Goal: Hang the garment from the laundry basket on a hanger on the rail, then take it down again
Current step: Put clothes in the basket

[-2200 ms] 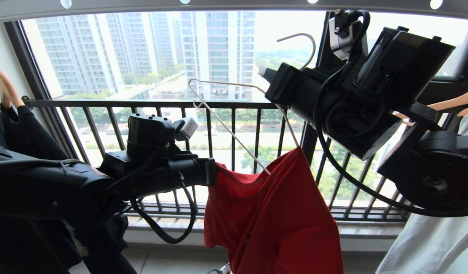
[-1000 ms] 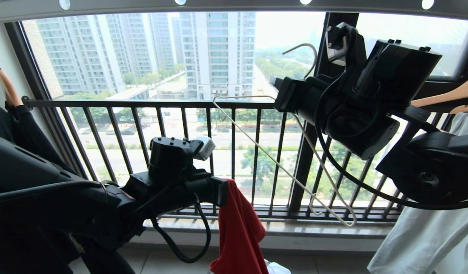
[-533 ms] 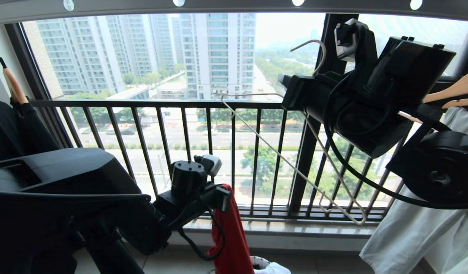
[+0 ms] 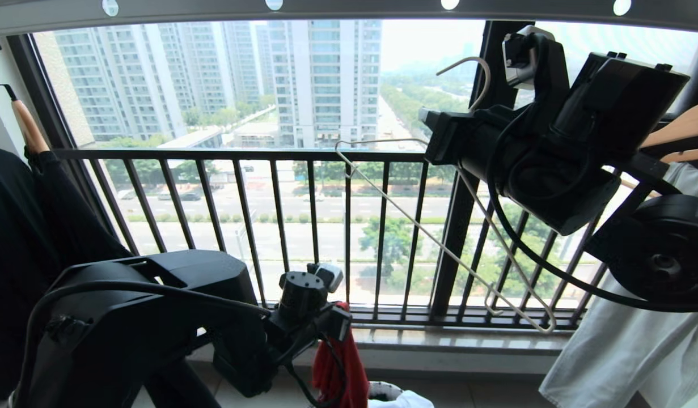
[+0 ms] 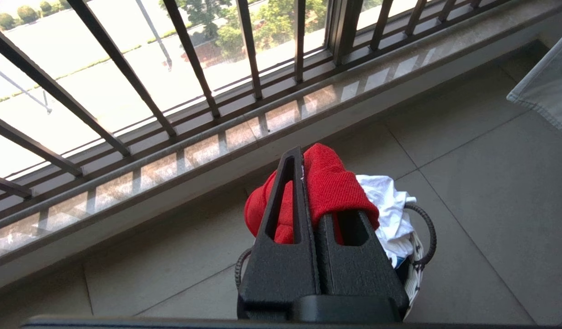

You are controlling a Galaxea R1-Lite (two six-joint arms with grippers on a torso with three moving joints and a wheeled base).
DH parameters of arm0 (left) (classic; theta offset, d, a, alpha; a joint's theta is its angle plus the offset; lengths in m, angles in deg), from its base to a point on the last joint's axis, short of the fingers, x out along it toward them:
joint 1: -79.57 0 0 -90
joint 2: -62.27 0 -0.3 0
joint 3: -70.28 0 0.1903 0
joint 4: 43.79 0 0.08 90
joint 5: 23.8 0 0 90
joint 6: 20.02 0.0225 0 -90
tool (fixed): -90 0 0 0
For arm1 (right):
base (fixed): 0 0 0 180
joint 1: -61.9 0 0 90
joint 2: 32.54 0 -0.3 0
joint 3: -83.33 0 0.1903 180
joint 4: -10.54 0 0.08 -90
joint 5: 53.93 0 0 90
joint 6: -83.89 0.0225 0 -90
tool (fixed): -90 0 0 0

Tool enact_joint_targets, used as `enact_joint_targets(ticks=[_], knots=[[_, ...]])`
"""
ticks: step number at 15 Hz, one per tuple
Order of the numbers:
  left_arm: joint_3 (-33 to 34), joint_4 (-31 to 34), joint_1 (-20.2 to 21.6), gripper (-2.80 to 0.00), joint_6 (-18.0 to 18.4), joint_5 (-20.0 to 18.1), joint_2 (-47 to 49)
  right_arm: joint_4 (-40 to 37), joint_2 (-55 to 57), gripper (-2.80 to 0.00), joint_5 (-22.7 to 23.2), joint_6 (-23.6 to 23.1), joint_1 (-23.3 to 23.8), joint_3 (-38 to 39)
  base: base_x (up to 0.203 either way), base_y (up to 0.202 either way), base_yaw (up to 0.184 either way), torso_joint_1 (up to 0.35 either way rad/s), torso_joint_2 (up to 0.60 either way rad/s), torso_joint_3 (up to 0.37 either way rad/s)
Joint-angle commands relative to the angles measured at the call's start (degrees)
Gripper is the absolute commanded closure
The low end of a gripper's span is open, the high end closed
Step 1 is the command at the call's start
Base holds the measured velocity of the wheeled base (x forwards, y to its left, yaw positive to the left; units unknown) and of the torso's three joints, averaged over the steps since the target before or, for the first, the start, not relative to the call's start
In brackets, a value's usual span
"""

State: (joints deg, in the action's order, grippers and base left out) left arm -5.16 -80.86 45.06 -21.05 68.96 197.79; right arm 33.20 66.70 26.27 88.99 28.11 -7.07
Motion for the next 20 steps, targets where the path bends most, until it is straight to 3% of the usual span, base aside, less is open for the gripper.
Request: enact_joint_targets(ticks=[1, 6, 7, 9, 11, 15, 16, 20], knots=[[-0.49, -0.29, -0.12, 0.00, 0.01, 0.06, 2.49, 0.29, -0.44, 0.00, -0.04, 0.00, 0.04, 0.05, 0.000, 0.000, 0.000, 0.000, 0.00, 0.000], [-0.67, -0.29, -0.84, 0.00, 1.55, 3.22, 2.73, 0.29, -0.44, 0.00, -0.04, -0.44, 0.13, 0.05, 0.000, 0.000, 0.000, 0.000, 0.00, 0.000], [-0.63, -0.25, -0.91, -2.80, 1.56, 3.22, 2.69, 0.29, -0.44, 0.00, -0.04, -0.44, 0.13, 0.05, 0.000, 0.000, 0.000, 0.000, 0.00, 0.000], [-0.23, 0.06, -0.91, -2.80, 1.92, 3.22, 2.38, 0.37, -0.44, 0.00, -0.04, -0.44, 0.22, 0.05, 0.000, 0.000, 0.000, 0.000, 0.00, 0.000], [0.47, 1.69, -0.91, -2.80, 4.58, 3.36, 1.44, 0.37, -0.36, 0.00, -0.04, -0.53, 0.22, 0.05, 0.000, 0.000, 0.000, 0.000, 0.00, 0.000], [-1.75, 12.40, -0.91, -2.80, 4.65, 4.15, -1.50, 0.29, -0.44, 0.00, -0.04, -0.53, 0.22, 0.05, 0.000, 0.000, 0.000, 0.000, 0.00, 0.000], [-2.91, 16.66, -0.93, -2.80, 3.61, 4.28, -2.62, 0.29, -0.36, 0.00, -0.04, -0.88, 0.23, 0.05, 0.000, 0.000, 0.000, 0.000, 0.00, 0.000], [-12.43, 36.68, -2.24, -2.80, -6.75, 4.34, -5.13, 0.37, -0.27, 0.00, -0.04, -1.14, 0.31, 0.05, 0.000, 0.000, 0.000, 0.000, 0.00, 0.000]])
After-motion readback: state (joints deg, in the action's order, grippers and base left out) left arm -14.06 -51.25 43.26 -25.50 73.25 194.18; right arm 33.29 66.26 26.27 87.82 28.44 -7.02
